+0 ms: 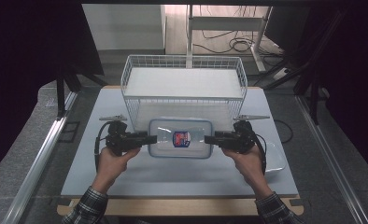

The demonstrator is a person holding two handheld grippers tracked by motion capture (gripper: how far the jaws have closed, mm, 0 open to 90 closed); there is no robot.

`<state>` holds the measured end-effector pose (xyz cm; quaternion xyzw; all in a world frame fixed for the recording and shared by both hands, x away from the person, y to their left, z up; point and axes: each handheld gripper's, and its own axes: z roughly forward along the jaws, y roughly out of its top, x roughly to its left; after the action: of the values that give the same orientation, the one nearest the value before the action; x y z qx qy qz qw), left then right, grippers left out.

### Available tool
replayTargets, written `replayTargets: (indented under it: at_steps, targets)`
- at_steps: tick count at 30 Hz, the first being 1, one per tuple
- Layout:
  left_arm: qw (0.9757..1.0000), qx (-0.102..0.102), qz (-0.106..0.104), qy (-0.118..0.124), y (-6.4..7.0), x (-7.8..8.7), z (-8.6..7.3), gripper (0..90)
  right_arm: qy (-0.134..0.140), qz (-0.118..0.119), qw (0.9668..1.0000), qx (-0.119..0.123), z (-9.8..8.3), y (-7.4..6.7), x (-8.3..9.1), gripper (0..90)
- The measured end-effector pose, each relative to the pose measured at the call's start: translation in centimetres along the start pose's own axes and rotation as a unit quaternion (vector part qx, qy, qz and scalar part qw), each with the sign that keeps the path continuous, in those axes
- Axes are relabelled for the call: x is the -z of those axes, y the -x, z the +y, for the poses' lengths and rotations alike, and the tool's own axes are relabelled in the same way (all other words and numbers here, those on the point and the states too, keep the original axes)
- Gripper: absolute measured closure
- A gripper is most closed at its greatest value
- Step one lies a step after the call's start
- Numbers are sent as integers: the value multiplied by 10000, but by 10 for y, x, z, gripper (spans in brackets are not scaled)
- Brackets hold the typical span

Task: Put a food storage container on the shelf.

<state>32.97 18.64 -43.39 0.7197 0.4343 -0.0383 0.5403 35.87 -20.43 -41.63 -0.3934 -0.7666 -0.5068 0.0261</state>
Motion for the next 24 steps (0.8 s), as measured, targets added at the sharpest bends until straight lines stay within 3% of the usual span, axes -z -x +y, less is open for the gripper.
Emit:
replayTargets:
  at_steps: [12, 24]
  targets:
    - [9997, -127, -38, 181, 5, 7, 43, 519, 199, -58, 9997, 122, 39, -6, 11, 502]
    - [9990, -92, -118, 433, 6, 16, 91, 519, 400, -161, 9986, 296, 95, -12, 24, 502]
